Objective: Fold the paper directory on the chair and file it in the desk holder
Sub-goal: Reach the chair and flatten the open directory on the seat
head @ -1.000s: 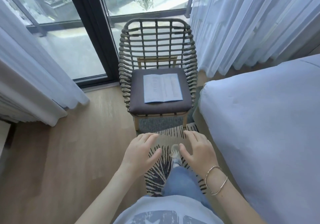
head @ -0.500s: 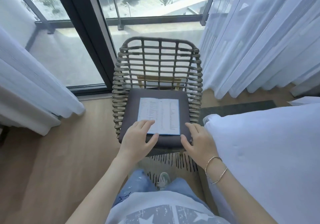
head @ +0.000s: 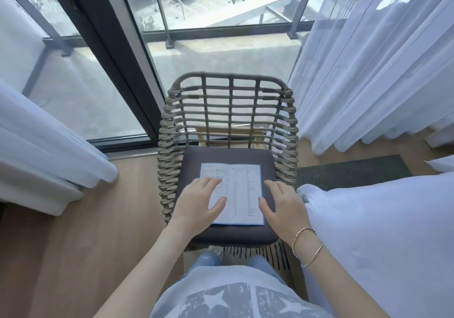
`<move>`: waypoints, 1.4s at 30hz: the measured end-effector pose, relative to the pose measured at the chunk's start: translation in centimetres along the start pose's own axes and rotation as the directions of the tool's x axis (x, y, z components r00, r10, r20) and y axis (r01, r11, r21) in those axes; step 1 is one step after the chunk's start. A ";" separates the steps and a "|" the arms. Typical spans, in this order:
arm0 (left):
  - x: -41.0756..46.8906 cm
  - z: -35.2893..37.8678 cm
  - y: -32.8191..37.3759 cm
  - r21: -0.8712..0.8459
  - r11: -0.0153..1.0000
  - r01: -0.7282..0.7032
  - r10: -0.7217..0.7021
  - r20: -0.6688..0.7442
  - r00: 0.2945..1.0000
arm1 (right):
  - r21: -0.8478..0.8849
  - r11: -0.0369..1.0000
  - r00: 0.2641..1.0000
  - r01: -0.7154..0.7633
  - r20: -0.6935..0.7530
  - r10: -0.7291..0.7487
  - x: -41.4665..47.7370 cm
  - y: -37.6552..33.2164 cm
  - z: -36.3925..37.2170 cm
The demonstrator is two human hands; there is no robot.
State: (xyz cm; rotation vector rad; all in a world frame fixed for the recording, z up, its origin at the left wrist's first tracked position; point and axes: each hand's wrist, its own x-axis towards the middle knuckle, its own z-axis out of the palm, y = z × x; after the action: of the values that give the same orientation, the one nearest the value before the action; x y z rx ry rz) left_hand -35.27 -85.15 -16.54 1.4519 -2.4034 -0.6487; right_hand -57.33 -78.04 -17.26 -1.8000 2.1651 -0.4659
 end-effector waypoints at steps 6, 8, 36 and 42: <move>4.7 -1.5 -2.7 0.004 0.998 -0.057 0.057 -0.010 0.998 | -0.024 1.000 0.999 0.007 -0.045 -0.008 5.3 -1.4 1.1; 5.6 -1.5 -3.5 0.004 0.999 -0.054 0.054 0.000 0.999 | -0.016 1.000 1.000 -0.008 -0.001 0.008 6.3 -1.6 1.9; 18.4 24.0 -19.3 0.032 0.999 -0.005 0.005 -0.002 1.000 | 0.002 1.000 0.996 0.029 0.085 -0.029 20.2 13.2 28.3; 20.5 33.7 -23.4 0.064 0.995 -0.080 0.078 0.035 0.996 | -0.038 0.993 0.990 0.111 0.089 -0.107 22.5 15.3 36.9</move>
State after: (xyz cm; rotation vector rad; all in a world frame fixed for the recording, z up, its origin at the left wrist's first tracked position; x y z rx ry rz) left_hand -41.56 -104.57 -57.60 1.3733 -2.5144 -0.5846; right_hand -59.62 -99.99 -57.46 -1.9315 2.0418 -0.3611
